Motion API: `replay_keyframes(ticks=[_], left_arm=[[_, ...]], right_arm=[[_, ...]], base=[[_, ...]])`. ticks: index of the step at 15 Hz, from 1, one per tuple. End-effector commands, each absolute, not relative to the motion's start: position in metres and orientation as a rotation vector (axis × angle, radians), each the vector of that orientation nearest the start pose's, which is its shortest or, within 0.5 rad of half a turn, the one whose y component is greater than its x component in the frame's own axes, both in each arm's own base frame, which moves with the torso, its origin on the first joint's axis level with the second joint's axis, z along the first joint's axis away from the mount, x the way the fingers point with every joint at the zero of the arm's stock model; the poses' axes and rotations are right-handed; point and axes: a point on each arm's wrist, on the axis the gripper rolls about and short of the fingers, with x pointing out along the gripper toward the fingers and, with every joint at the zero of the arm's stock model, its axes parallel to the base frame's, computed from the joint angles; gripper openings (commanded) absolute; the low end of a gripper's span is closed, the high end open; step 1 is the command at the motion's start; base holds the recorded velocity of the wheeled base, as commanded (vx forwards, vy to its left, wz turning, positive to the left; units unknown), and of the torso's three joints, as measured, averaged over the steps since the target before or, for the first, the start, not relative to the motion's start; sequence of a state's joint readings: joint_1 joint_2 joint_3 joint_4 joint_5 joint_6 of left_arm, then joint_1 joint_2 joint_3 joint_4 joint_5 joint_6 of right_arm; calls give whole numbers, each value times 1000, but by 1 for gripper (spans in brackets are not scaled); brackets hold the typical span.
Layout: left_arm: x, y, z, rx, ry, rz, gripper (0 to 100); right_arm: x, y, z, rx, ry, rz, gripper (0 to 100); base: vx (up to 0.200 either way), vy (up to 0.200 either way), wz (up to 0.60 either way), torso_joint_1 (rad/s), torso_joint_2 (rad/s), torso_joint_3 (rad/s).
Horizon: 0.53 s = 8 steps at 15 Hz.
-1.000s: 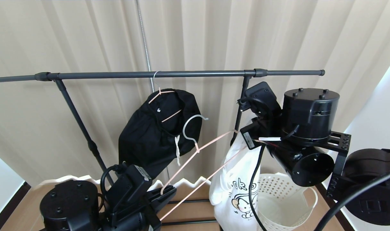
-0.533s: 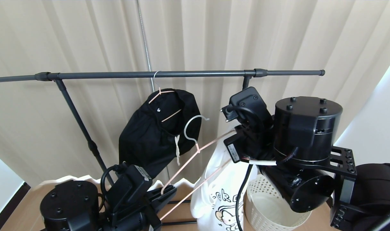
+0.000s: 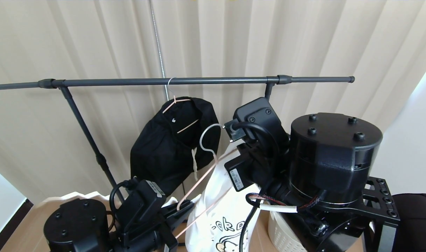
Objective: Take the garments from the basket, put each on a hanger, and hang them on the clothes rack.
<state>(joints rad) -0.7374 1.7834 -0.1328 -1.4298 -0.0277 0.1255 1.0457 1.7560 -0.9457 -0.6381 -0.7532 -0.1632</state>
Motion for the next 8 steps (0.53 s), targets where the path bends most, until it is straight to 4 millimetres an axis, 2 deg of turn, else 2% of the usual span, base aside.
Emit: replay_keyframes(ticks=[1,4,5,8], left_arm=[[166,-152,88,201,172,-776,0],[166,-151,89,197,163,-774,0],[166,-151,90,196,160,-774,0],[166,-151,91,187,135,-773,0]], right_arm=[[176,276,204,-289,84,305,0],[176,277,205,-270,83,304,0],[176,276,207,-265,80,302,100],[176,271,213,-249,69,294,100]], base=[[0,0,0,0,0,0],[0,0,0,0,0,0],[0,0,0,0,0,0],[0,0,0,0,0,0]])
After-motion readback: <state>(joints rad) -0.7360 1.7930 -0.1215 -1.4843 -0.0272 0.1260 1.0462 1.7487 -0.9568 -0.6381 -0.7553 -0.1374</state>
